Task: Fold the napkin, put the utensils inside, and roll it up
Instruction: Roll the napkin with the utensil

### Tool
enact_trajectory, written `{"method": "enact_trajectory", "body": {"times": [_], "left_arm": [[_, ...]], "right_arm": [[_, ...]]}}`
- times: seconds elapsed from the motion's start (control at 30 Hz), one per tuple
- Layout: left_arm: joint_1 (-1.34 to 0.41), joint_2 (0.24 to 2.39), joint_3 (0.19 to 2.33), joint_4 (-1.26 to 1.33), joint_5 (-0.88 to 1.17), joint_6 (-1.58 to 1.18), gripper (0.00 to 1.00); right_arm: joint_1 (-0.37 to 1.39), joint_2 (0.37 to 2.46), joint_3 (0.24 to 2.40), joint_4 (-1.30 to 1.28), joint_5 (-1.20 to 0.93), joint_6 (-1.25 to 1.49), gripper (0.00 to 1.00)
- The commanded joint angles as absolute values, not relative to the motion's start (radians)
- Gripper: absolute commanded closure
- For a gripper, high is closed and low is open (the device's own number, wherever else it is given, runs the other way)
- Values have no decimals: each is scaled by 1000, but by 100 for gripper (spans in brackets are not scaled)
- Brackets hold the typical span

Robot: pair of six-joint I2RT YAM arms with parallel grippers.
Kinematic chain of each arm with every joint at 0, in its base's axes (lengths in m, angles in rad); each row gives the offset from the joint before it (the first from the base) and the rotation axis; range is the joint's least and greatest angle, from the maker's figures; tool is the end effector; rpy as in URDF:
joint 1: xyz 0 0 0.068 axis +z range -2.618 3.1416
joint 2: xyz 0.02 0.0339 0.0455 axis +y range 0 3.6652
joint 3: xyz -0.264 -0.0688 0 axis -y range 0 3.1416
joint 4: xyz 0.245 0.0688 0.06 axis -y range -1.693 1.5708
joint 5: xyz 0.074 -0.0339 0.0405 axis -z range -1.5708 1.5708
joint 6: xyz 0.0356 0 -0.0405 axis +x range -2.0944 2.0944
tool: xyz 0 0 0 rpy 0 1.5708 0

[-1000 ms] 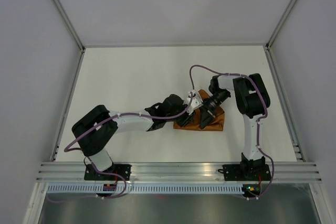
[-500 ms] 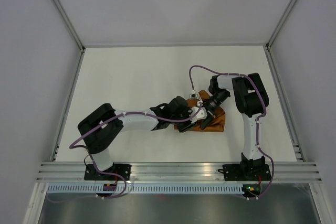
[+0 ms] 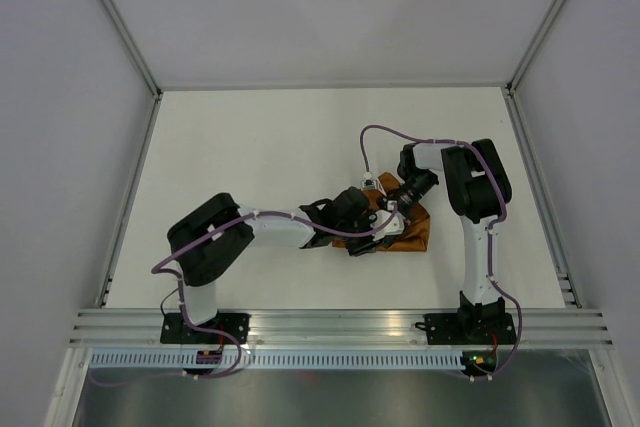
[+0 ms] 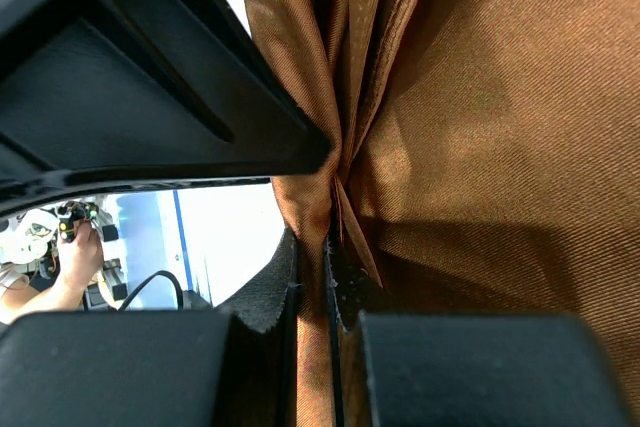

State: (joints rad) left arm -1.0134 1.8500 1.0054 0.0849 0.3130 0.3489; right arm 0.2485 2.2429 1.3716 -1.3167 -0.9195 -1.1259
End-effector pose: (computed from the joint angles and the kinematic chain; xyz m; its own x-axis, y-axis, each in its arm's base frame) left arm 0.1909 -0.3270 0.1496 -0.0260 0.6565 -0.7539 0.9943 0.0951 0.0486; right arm 0.3155 0.1093 0.0933 -0.6083 -0.7189 -0.3364 -0.5857 0.1206 0.8015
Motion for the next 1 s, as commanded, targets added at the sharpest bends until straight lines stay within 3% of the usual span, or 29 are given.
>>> {"method": "enact_trajectory", "body": {"times": [0.0, 0.27, 0.37, 0.4, 0.5, 0.6, 0.7, 0.97], "left_arm": [[-1026, 1888, 1038, 103, 325, 402, 57], [-1026, 1934, 1066, 84, 328, 410, 59], [-1026, 1957, 1095, 40, 337, 396, 79], [-1026, 1963, 1106, 19, 344, 390, 88], [-1025, 1976, 1127, -34, 362, 356, 98], [-1025, 1985, 1132, -61, 368, 330, 98], [-1020, 1993, 1135, -83, 370, 298, 98], [-1006, 2005, 1163, -132, 374, 226, 98]], "right_arm": [[242, 2290, 1381, -1170, -787, -1178, 100], [242, 2290, 1382, -1161, -785, -1166, 100], [244, 2273, 1382, -1122, -775, -1121, 99], [241, 2251, 1381, -1105, -769, -1089, 93], [232, 2185, 1374, -1049, -755, -1043, 78], [210, 2120, 1403, -1052, -784, -1003, 62], [177, 2060, 1437, -1023, -790, -918, 54], [19, 1948, 1453, -864, -695, -641, 54]]}}
